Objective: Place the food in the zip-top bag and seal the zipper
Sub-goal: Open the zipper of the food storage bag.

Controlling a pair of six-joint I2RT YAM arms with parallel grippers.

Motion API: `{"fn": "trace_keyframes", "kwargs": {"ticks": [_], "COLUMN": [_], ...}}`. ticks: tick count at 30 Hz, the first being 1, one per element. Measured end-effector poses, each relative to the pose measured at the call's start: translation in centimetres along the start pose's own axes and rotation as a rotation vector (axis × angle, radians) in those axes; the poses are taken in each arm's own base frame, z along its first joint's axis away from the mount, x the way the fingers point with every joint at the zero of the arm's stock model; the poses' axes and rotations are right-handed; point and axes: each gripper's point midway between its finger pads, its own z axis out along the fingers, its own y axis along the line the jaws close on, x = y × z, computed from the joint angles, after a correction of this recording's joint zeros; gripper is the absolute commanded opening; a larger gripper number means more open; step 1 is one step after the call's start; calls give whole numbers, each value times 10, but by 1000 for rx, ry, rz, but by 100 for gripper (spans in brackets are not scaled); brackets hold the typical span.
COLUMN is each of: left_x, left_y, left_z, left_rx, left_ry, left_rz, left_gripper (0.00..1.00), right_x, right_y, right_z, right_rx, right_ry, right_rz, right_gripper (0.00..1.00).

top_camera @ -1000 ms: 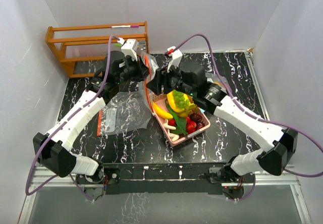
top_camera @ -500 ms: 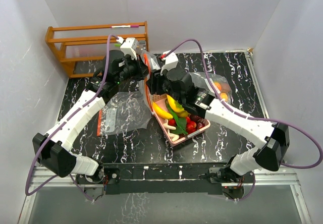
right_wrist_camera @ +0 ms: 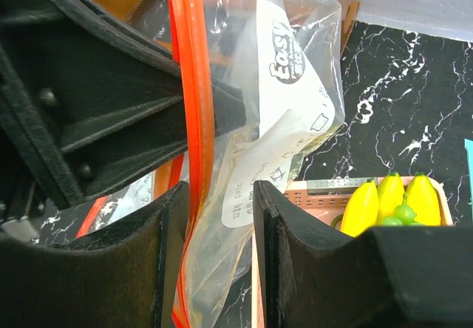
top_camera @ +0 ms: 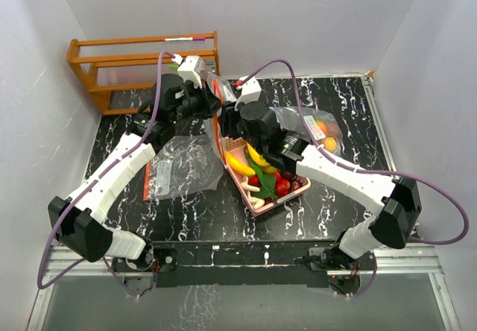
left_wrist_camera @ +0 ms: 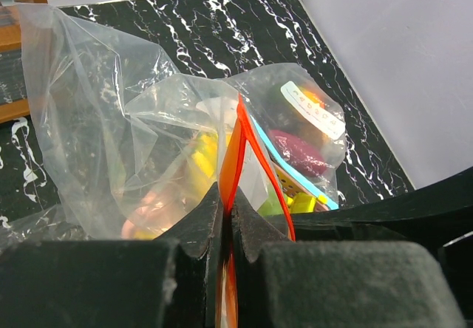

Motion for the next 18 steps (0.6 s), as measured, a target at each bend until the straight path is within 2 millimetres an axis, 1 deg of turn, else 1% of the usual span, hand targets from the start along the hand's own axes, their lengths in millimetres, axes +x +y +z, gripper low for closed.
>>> {"fn": "trace_keyframes", "kwargs": {"ticks": [2,5,6,8,13,18], "left_x": [0,0,-1,0,2,2], "left_y": [0,0,0,0,9,19], "left_z": [0,0,0,0,-3,-13], "left_rx": [0,2,2,-1,-42,-101], "left_ry": [0,-2,-2,-2,7,2], "left_rz": [0,0,0,4,29,64], "left_gripper": [0,0,0,0,0,0], "right_x": [5,12,14,17,13,1], "right_y": [-1,-3,-5,-13,-34,-58], "right_z": [4,9,10,12,9,0], "right_rx": [7,21,34,72,179,298], "right_ry": [10,24,25,30,13,-15], "right_rz": [-4,-17,-23,-44,-107,-187], "right_gripper": [33,19,15,11,9,9]}}
